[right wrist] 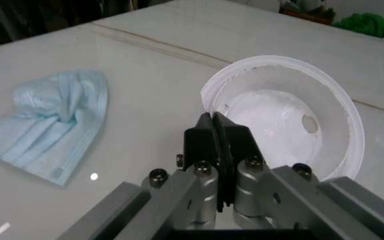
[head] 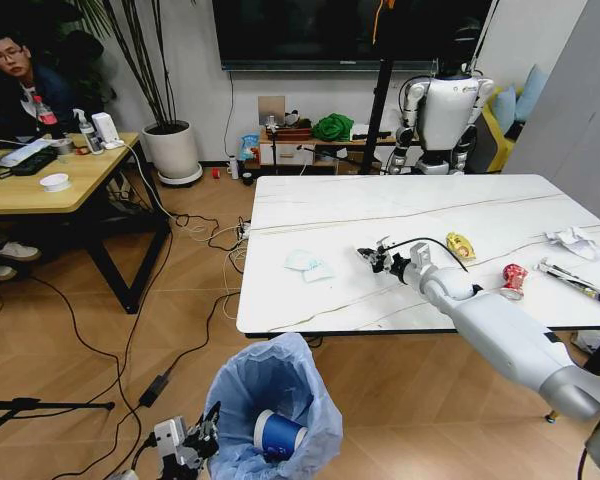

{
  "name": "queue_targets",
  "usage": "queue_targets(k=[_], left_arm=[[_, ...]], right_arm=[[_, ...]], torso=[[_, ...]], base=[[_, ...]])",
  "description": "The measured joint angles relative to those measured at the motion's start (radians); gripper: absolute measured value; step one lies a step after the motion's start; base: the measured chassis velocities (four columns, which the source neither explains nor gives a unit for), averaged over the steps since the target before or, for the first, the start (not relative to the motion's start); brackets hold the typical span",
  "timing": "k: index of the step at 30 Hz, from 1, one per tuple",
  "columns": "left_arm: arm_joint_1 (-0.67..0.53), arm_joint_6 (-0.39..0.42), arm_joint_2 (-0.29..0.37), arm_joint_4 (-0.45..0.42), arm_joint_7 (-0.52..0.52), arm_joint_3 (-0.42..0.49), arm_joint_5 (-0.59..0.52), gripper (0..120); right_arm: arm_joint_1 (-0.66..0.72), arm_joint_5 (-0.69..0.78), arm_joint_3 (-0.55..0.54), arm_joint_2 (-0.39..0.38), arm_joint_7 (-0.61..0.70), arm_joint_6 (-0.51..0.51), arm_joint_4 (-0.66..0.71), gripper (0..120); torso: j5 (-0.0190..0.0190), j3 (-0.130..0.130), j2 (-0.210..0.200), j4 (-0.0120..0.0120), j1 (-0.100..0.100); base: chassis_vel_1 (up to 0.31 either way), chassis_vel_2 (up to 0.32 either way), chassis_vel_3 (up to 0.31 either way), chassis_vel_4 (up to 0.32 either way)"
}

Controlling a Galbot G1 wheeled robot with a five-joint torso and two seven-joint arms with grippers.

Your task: Pick up the trash bin and place the trash from the table into it.

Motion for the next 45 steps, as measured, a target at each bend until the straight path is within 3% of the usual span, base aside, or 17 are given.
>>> queue_targets(k=[8,14,16,18,20,24,25,27,34,45], left_arm=[[-0.02,-0.005,0.029,0.006,-0.009,0.022,-0.017,0],[-0.035,-0.009,0.05,0.011,-0.009,0.038,-0.02,0],[-0.028,-0.012,0.043,0.01,-0.005,0.037,-0.013,0],[-0.014,-0.018,0.021,0.004,0.004,0.035,0.005,0],[-0.012,-0.02,0.01,0.0,0.007,0.034,0.013,0],[-0.006,-0.024,-0.009,0.0,0.013,0.033,0.03,0],[-0.005,-0.024,-0.012,0.005,0.017,0.036,0.035,0],[-0.006,-0.025,-0.013,0.01,0.019,0.039,0.036,0],[-0.011,-0.025,-0.025,0.032,0.026,0.048,0.043,0],[-0.027,-0.026,-0.051,0.056,0.039,0.059,0.054,0]], right_arm=[[-0.133,0.057,0.135,-0.137,0.037,-0.023,0.236,0],[-0.413,0.095,0.382,-0.303,0.038,-0.009,0.519,0],[-0.44,0.098,0.401,-0.322,0.033,-0.002,0.561,0],[-0.465,0.108,0.418,-0.344,0.024,0.008,0.626,0],[-0.483,0.112,0.431,-0.356,0.023,0.012,0.66,0],[-0.524,0.116,0.46,-0.378,0.019,0.019,0.746,0],[-0.591,0.115,0.501,-0.401,0.017,0.026,0.85,0],[-0.62,0.109,0.512,-0.409,0.016,0.032,0.891,0],[-0.693,0.056,0.486,-0.432,0.003,0.057,0.999,0],[-0.601,-0.06,0.183,-0.447,-0.07,0.119,1.017,0]], torso=[[0.0,0.0,0.0,0.0001,0.0],[0.0,0.0,0.0,-0.0009,0.0],[-0.0005,0.0,0.0,-0.0011,0.0],[0.0006,0.0,0.0,0.0005,0.0],[0.0003,0.0,0.0,0.0007,0.0],[0.0,0.0,0.0,0.0003,0.0],[-0.0002,0.0,0.0,-0.0003,0.0],[-0.0005,0.0,0.0,-0.0002,0.0],[-0.0003,0.0,0.0,-0.0002,0.0],[0.0,0.0,0.0,0.0001,0.0]], base=[[0.0,0.0,0.0,0.0],[0.0,0.0,0.0,0.0],[0.0,0.0,0.0,0.0],[0.0,0.0,0.0,0.0],[0.0,0.0,0.0,0.0],[0.0,0.0,0.0,0.0],[0.0,0.0,0.0,0.0],[0.0,0.0,0.0,0.0],[0.0,0.0,0.0,0.0],[0.0,0.0,0.0,0.0]])
